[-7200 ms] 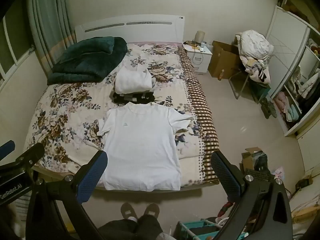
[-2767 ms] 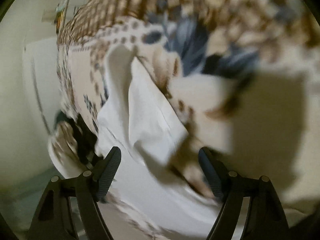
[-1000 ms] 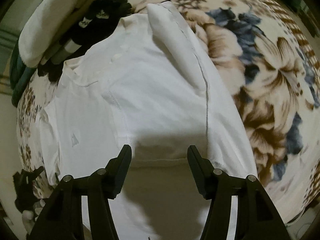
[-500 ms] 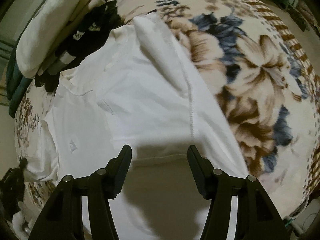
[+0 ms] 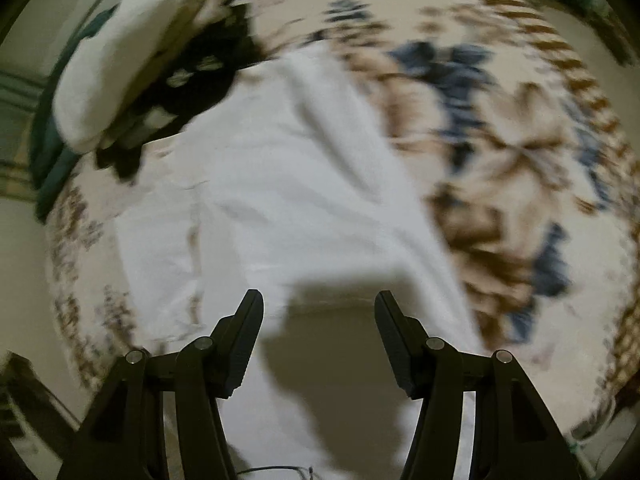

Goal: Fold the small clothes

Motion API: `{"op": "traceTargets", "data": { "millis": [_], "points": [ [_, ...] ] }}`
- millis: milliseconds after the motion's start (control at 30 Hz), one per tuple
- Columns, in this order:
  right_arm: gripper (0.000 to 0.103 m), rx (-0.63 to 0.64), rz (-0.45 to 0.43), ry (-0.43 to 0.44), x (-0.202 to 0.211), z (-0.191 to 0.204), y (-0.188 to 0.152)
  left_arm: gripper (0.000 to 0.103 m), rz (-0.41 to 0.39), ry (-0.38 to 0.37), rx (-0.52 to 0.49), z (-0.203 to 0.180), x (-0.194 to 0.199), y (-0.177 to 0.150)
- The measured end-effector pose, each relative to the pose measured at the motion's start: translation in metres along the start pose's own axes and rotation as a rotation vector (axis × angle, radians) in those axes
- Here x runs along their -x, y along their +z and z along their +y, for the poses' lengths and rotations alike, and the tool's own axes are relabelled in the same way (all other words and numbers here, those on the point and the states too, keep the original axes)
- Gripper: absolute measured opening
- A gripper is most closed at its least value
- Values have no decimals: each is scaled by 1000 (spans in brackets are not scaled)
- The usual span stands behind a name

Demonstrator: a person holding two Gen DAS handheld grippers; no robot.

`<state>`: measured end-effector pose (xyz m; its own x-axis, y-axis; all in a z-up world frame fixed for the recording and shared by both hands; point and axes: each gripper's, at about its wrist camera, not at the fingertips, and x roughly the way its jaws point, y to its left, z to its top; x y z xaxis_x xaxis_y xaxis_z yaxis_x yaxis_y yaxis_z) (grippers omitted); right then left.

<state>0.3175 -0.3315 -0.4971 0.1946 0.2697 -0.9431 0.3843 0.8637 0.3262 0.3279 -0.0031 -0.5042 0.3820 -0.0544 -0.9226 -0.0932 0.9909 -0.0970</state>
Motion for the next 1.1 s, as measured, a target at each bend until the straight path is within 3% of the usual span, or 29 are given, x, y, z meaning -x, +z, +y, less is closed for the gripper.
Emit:
{"op": "traceTargets", "data": {
  "millis": [167,267,367,400,467,633,733,767,833,900,1033,1100],
  "points": [
    [62,102,72,124,-51,68,30,92,35,168,109,62,-16,-2],
    [62,144,151,153,-96,108,44,92,24,226,161,84,-17,-3],
    [60,156,218,124,-138,136,53,92,15,256,194,100,-18,-2],
    [37,165,218,110,-144,143,54,92,16,257,203,103,-18,-3],
    [3,200,167,63,-141,157,55,92,21,255,214,107,-20,-3],
    [3,229,33,-40,-111,160,74,92,25,231,217,108,-22,-1],
    [3,236,80,-68,-117,158,87,92,12,218,213,104,-19,-1],
    [4,233,106,-64,-118,157,89,92,6,212,210,103,-18,0],
    [16,233,139,-39,-108,151,91,92,1,206,201,100,-12,-1],
    [50,219,140,-2,-85,138,90,92,-12,199,189,94,-2,-3],
    [66,137,145,65,-19,84,77,92,-31,201,153,76,22,-13],
    [68,108,149,69,7,56,69,92,-37,198,133,60,36,-24]
  ]
}}
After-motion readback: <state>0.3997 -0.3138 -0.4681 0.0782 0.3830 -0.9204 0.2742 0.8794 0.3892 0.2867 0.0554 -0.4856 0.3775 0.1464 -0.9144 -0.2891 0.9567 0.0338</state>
